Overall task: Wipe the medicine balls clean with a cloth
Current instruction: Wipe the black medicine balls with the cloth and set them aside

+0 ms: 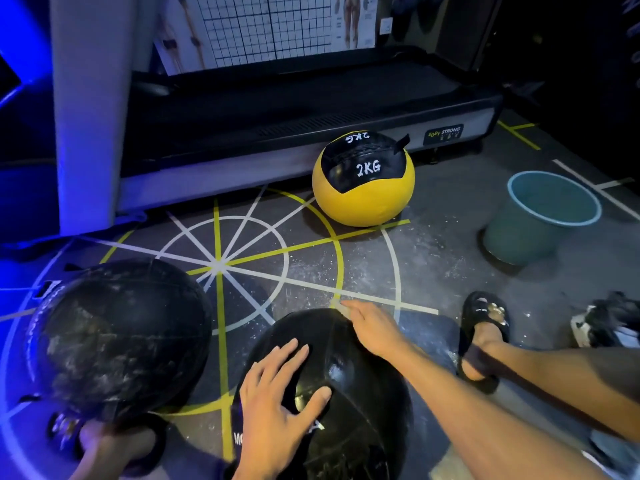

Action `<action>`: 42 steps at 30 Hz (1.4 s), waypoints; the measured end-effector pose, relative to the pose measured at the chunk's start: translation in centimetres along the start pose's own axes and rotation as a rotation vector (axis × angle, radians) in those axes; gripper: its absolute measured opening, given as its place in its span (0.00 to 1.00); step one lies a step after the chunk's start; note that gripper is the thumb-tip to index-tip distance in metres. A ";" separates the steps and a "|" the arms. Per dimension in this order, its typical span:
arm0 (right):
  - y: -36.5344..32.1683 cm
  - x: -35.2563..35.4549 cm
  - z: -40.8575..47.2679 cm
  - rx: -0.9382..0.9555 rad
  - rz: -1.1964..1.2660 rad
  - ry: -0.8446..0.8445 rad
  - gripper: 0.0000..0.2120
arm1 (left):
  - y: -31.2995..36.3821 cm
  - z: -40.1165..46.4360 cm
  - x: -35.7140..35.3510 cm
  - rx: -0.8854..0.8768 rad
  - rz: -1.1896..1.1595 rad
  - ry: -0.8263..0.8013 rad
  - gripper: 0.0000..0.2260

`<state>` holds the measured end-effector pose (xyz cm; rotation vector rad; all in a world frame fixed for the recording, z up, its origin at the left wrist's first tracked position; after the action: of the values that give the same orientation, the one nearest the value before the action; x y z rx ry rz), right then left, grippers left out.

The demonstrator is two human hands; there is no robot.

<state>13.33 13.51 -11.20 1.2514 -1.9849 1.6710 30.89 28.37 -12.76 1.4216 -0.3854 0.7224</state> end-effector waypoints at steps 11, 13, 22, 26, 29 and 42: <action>2.3 -1.8 -5.6 0.085 0.148 0.223 0.22 | -1.1 1.5 0.8 0.040 -0.022 -0.055 0.29; 4.3 -1.2 -4.8 -0.189 0.200 0.260 0.14 | -1.1 1.8 0.6 0.063 -0.015 -0.053 0.30; 3.5 2.2 -5.4 -0.214 0.422 0.529 0.20 | -1.9 2.8 1.5 0.103 -0.062 -0.070 0.30; 2.0 0.8 -7.0 -0.055 0.373 0.461 0.20 | -2.1 3.4 1.8 0.108 -0.072 -0.068 0.30; 0.0 -4.0 -8.2 0.228 0.148 0.290 0.23 | -2.2 3.6 1.9 0.109 -0.075 -0.081 0.30; 5.5 -4.1 -4.3 -0.054 0.407 0.223 0.21 | -3.2 4.5 2.1 0.157 -0.103 -0.086 0.30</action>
<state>10.35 18.99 -16.31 0.6336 -2.2275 1.8209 35.34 24.47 -13.22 1.6131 -0.3251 0.6201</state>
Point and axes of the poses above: each hand's wrist, its own z-axis towards the middle knuckle, its own x-axis out of the back of the hand, y = z × x, the point moved 3 cm from there along z, towards the middle knuckle, and after that the axes turned 2 degrees about -y, right-handed, at the moved point
